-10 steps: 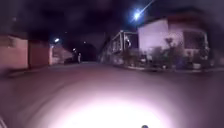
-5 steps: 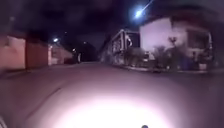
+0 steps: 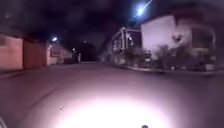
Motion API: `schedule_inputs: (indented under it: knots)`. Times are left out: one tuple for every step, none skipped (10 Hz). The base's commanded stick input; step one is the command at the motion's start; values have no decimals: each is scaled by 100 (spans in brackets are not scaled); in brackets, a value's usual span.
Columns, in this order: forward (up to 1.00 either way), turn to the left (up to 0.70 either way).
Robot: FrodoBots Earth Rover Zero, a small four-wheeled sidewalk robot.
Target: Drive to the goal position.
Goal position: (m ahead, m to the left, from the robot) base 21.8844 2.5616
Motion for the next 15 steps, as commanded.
schedule_inputs:
  knots:
    - [70,0]
    - [70,0]
    - [70,0]
    - [70,0]
    - [70,0]
    - [70,0]
    - [70,0]
    - [70,0]
    - [70,0]
    - [70,0]
    - [70,0]
    - [70,0]
    - [70,0]
    - [70,0]
    - [70,0]
